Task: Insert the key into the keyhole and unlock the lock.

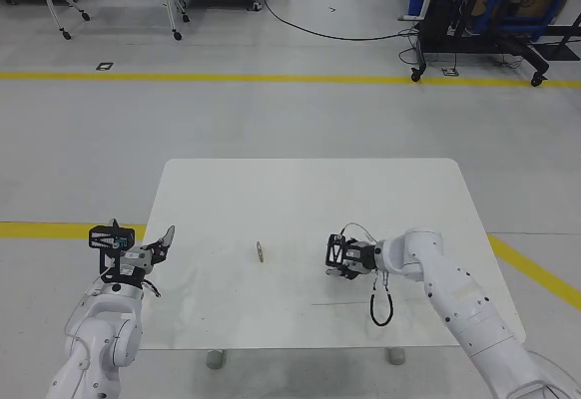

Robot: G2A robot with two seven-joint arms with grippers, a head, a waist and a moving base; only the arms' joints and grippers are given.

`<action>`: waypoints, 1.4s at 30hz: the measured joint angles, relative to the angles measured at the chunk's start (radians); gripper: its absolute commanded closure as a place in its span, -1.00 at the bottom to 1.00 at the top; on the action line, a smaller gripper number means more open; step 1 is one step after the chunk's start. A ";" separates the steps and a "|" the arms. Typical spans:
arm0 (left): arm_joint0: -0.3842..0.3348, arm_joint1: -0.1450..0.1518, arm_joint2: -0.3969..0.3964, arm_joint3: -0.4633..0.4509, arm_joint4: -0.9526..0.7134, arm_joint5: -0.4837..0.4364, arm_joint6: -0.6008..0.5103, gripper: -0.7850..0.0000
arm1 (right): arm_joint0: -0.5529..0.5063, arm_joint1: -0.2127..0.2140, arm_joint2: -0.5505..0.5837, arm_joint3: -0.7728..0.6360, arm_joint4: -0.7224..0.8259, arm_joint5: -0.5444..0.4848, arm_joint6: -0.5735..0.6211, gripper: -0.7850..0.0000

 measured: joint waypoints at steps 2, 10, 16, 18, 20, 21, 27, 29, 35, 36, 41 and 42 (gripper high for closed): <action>0.000 0.000 0.000 0.000 0.000 0.000 0.000 -1.00 | 0.008 -0.001 -0.013 0.001 -0.011 0.002 -0.003 0.58; 0.000 0.000 0.000 0.000 0.000 0.000 0.000 -1.00 | 0.024 0.001 -0.033 0.005 -0.035 0.012 -0.002 1.00; 0.000 0.000 0.000 0.000 0.000 0.000 0.000 -1.00 | 0.020 0.005 -0.035 -0.014 -0.049 0.041 -0.004 1.00; 0.000 0.000 0.000 0.000 0.000 0.000 0.000 -1.00 | 0.012 0.009 -0.025 -0.028 -0.052 0.053 -0.027 1.00; 0.000 0.000 0.000 0.000 0.000 0.000 0.000 -1.00 | 0.002 0.013 -0.014 -0.037 -0.053 0.061 -0.058 1.00; 0.000 0.000 0.000 0.000 0.000 0.000 0.000 -1.00 | -0.006 0.016 -0.006 -0.040 -0.053 0.069 -0.085 1.00; 0.000 0.000 0.000 0.000 0.000 0.000 0.000 -1.00 | -0.039 0.022 0.018 0.019 -0.031 0.118 -0.283 1.00; 0.000 0.000 0.000 0.000 0.000 0.000 0.000 -1.00 | -0.040 0.021 0.015 0.057 -0.024 0.133 -0.351 1.00; 0.000 0.000 0.000 0.000 0.000 0.000 0.000 -1.00 | -0.050 0.021 0.019 0.179 -0.001 0.156 -0.641 1.00; 0.000 0.000 0.000 0.000 0.000 0.000 0.000 -1.00 | -0.049 0.021 0.018 0.211 0.002 0.151 -0.697 1.00; 0.000 0.000 0.000 0.000 0.000 0.000 0.000 -1.00 | -0.019 0.007 -0.017 0.357 0.035 0.112 -0.868 1.00; 0.000 0.000 0.000 0.000 0.000 0.000 0.000 -1.00 | -0.008 0.001 -0.028 0.396 0.051 0.101 -0.901 1.00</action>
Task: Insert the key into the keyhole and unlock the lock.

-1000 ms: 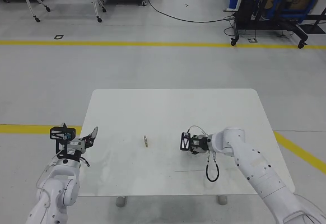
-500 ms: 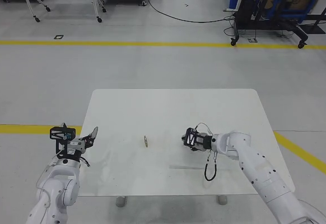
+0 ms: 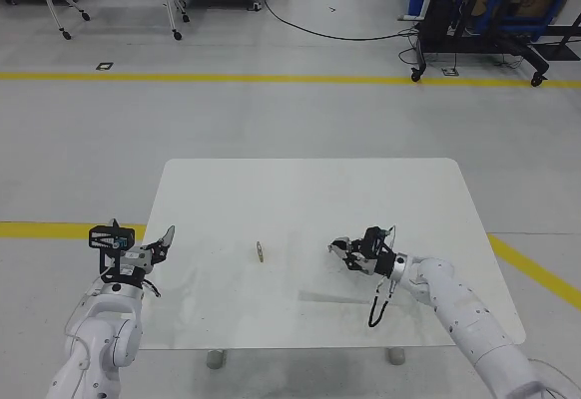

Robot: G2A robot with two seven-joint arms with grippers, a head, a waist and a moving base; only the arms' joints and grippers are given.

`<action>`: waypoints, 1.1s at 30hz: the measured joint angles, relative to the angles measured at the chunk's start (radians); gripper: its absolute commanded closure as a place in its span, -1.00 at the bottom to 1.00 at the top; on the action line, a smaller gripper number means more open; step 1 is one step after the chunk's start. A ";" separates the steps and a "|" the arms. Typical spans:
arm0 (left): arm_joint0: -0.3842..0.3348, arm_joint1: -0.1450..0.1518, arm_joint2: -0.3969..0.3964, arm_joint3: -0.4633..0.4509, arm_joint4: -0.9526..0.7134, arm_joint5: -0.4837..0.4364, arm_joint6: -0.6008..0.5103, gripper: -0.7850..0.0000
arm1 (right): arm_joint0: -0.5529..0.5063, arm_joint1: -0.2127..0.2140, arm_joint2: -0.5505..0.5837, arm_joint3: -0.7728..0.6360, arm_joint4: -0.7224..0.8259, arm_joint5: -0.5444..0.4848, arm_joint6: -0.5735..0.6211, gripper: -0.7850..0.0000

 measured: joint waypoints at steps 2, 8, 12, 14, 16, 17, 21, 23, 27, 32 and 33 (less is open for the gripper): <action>0.000 0.000 0.000 0.000 0.000 0.000 0.000 -1.00 | 0.020 -0.008 -0.014 0.057 0.020 -0.013 -0.039 1.00; 0.000 0.000 0.000 0.000 0.000 0.000 0.000 -1.00 | 0.057 -0.012 -0.041 0.120 -0.080 0.069 -0.059 1.00; 0.000 0.000 0.000 0.000 0.000 0.000 0.000 -1.00 | 0.056 -0.012 -0.040 0.119 -0.064 0.063 -0.058 1.00; 0.000 0.000 0.000 0.000 0.000 0.000 0.000 -1.00 | 0.056 -0.012 -0.040 0.119 -0.064 0.063 -0.058 1.00; 0.000 0.000 0.000 0.000 0.000 0.000 0.000 -1.00 | 0.044 -0.012 -0.039 0.101 -0.048 0.062 -0.069 1.00; 0.000 0.000 0.000 0.000 0.000 0.000 0.000 -1.00 | 0.036 -0.012 -0.036 0.092 -0.036 0.059 -0.083 1.00; 0.000 0.000 0.000 0.000 0.000 0.000 0.000 -1.00 | 0.013 -0.007 -0.024 0.086 0.004 0.015 -0.186 1.00; 0.000 0.000 0.000 0.000 0.000 0.000 0.000 -1.00 | 0.010 -0.007 -0.025 0.097 0.008 0.009 -0.228 1.00; 0.000 0.000 0.000 0.000 0.000 0.000 0.000 -1.00 | 0.016 -0.010 -0.036 0.131 0.007 -0.012 -0.315 1.00; 0.000 0.000 0.000 0.000 0.000 0.000 0.000 -1.00 | 0.035 -0.018 -0.055 0.179 0.004 -0.023 -0.377 1.00; 0.000 0.000 0.000 0.000 0.000 0.000 0.000 -1.00 | 0.039 -0.021 -0.060 0.189 0.008 -0.023 -0.390 1.00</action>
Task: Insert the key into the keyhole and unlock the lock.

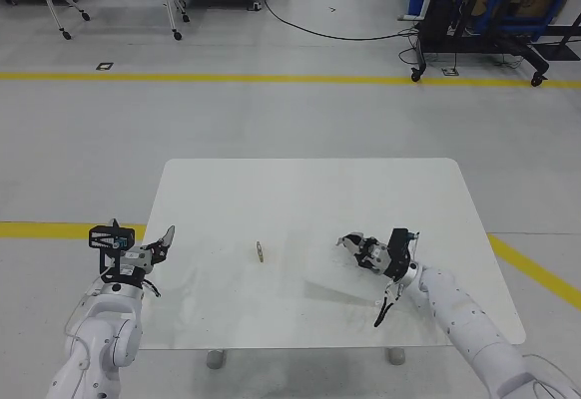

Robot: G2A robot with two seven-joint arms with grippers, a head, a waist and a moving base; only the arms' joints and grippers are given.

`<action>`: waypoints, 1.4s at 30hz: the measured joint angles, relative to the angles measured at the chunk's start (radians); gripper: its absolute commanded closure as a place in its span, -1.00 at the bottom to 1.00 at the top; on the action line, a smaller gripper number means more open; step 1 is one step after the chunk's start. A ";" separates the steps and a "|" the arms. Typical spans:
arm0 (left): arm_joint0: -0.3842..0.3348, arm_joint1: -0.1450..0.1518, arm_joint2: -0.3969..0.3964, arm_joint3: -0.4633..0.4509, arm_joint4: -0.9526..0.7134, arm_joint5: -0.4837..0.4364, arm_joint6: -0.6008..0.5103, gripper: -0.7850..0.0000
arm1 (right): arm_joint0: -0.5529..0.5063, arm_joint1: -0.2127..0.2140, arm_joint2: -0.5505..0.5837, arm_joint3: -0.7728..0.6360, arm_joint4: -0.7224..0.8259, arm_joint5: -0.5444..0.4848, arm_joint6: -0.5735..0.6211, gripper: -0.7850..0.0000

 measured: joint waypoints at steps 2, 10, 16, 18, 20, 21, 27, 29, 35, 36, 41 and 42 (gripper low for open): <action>0.000 0.000 0.000 0.000 0.000 0.000 0.000 -1.00 | 0.006 -0.005 -0.009 0.013 0.008 0.004 -0.007 1.00; -0.059 0.000 0.091 -0.103 -0.008 -0.165 -0.103 -1.00 | 0.022 -0.018 -0.048 0.045 0.029 0.032 -0.033 1.00; -0.239 -0.008 0.237 -0.127 -0.094 -0.335 -0.386 -1.00 | 0.037 -0.019 -0.063 0.079 0.048 0.034 -0.035 1.00; -0.319 -0.018 0.316 -0.097 -0.117 -0.343 -0.472 -1.00 | 0.041 -0.018 -0.064 0.085 0.065 0.029 -0.030 1.00; -0.388 -0.031 0.388 -0.056 -0.139 -0.335 -0.532 -1.00 | 0.046 -0.016 -0.064 0.090 0.080 0.021 -0.023 1.00; -0.433 -0.040 0.438 -0.022 -0.146 -0.326 -0.568 -1.00 | 0.049 -0.015 -0.064 0.092 0.091 0.014 -0.016 1.00; -0.630 -0.093 0.664 0.158 -0.095 -0.242 -0.637 -1.00 | 0.065 -0.010 -0.070 0.107 0.128 -0.011 0.009 1.00; -0.674 -0.109 0.713 0.204 -0.093 -0.226 -0.640 -1.00 | 0.070 -0.009 -0.073 0.112 0.133 -0.015 0.013 1.00; -0.790 -0.158 0.833 0.344 -0.056 -0.162 -0.642 -1.00 | 0.091 -0.009 -0.081 0.138 0.147 -0.027 0.025 1.00; -0.807 -0.168 0.852 0.374 -0.046 -0.139 -0.636 -1.00 | 0.097 -0.010 -0.082 0.147 0.155 -0.033 0.031 1.00; -0.866 -0.212 0.925 0.510 -0.030 -0.077 -0.618 -1.00 | 0.123 -0.021 -0.091 0.197 0.203 -0.070 0.068 1.00; -0.878 -0.223 0.942 0.545 -0.031 -0.070 -0.613 -1.00 | 0.128 -0.023 -0.094 0.205 0.207 -0.074 0.073 1.00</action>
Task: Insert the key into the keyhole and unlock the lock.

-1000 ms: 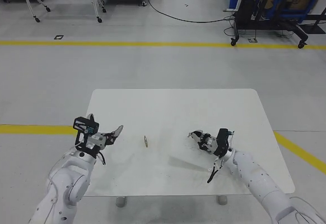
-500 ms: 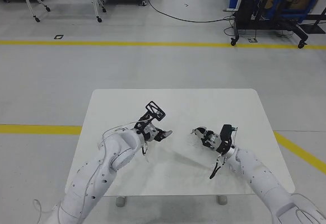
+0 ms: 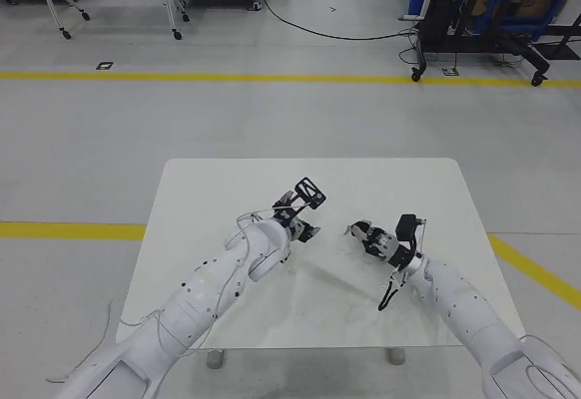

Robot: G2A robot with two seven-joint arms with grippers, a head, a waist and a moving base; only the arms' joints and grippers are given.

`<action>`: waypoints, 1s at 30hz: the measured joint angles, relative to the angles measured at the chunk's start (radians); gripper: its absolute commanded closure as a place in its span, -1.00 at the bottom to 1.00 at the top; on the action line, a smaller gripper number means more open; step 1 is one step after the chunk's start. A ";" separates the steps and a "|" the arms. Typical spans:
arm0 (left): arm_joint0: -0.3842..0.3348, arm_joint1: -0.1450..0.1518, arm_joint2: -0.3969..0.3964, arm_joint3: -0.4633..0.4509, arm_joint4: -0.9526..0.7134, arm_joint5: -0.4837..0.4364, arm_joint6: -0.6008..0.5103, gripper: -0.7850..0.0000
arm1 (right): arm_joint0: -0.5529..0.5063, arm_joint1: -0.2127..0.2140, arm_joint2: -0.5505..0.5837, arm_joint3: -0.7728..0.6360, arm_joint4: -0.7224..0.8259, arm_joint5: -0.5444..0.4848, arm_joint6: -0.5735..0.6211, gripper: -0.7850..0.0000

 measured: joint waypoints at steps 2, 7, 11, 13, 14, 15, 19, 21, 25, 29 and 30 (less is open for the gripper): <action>-0.016 -0.016 0.023 0.050 -0.001 0.007 0.009 -1.00 | 0.005 -0.003 -0.004 0.009 0.001 -0.002 0.002 1.00; -0.053 -0.055 0.058 0.163 -0.018 0.023 0.040 -1.00 | 0.009 -0.001 -0.004 0.017 0.003 0.004 -0.004 1.00; -0.075 -0.073 0.055 0.219 -0.035 0.034 0.060 -1.00 | 0.004 0.006 0.001 0.004 0.009 0.006 -0.006 1.00; -0.083 -0.079 0.045 0.241 -0.043 0.035 0.069 -1.00 | 0.001 0.009 0.002 -0.008 0.012 0.002 -0.002 1.00; -0.086 -0.080 0.040 0.249 -0.046 0.035 0.076 -1.00 | 0.000 0.010 0.002 -0.012 0.012 0.000 0.000 1.00; -0.087 -0.080 0.028 0.254 -0.054 0.034 0.087 -1.00 | -0.001 0.011 0.002 -0.018 0.014 -0.003 0.003 1.00; -0.081 -0.063 -0.041 0.211 -0.088 0.006 0.123 -1.00 | -0.008 0.014 0.003 -0.046 0.024 -0.021 0.020 1.00; -0.059 -0.038 -0.113 0.143 -0.113 -0.030 0.130 -1.00 | -0.010 0.016 0.002 -0.054 0.028 -0.034 0.033 1.00; 0.057 0.034 -0.312 -0.072 -0.117 -0.116 0.096 -1.00 | -0.010 0.016 0.002 -0.054 0.028 -0.032 0.032 1.00; 0.167 0.064 -0.461 -0.240 -0.103 -0.152 0.073 -1.00 | -0.010 0.016 0.002 -0.054 0.028 -0.032 0.032 1.00; 0.149 0.062 -0.445 -0.221 -0.104 -0.149 0.074 -1.00 | -0.010 0.016 0.002 -0.054 0.028 -0.032 0.032 1.00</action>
